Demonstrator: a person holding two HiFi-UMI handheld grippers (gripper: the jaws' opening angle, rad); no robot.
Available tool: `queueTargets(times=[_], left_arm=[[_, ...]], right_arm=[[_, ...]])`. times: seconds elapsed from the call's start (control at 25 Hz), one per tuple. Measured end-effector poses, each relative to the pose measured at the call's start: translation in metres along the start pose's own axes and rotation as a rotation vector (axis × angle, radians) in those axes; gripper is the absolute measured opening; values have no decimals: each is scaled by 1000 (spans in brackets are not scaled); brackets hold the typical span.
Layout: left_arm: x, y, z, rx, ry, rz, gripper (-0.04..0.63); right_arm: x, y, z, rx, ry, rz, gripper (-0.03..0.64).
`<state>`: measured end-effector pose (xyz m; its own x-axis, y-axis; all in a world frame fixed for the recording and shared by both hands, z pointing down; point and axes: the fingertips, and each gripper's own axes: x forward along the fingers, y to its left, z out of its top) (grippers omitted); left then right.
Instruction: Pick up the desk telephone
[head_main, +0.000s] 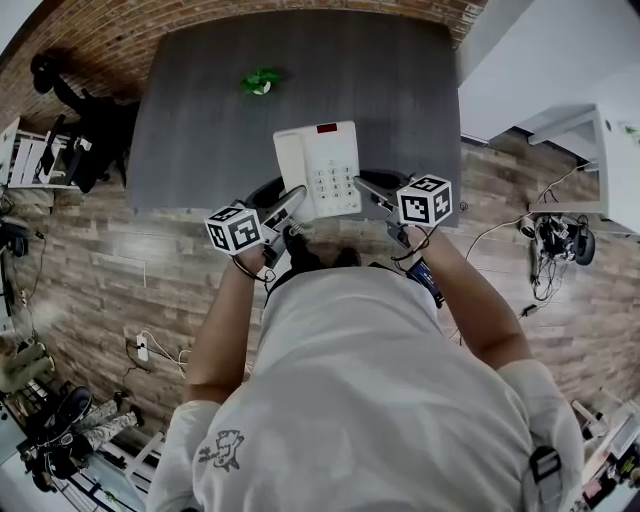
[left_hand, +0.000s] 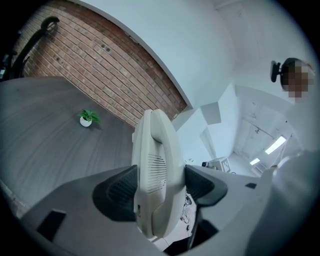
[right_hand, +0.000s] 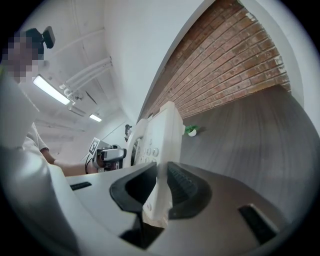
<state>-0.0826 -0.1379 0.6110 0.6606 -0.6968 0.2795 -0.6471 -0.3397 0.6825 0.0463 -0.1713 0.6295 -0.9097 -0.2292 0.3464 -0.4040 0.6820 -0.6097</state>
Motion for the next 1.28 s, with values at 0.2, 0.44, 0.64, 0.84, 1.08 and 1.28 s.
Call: queueTargets(times=[0.2,0.44,0.64,0.84,1.08,1.28], left_arm=[[-1,-1,1,-8,12,23,311],[-3,-5,2,-1,16,37,311],[-7,-10,4,6,16,31,311],[-5,-9,6,17,41,28,310],[-81,-13,-19,35,27,-1,310],[-121,-12,-28,47,29,-17,308]], right_arm=[[1,-1,-2,21,13,15,75],[0,1,0,21,3,28,74],[-3,8,1,19,-6,23,74],[-3,8,2,23,-8,10,75],[11,77,-39,4,-28,-10,75],[22,113,-58,-6,-39,-19,75]])
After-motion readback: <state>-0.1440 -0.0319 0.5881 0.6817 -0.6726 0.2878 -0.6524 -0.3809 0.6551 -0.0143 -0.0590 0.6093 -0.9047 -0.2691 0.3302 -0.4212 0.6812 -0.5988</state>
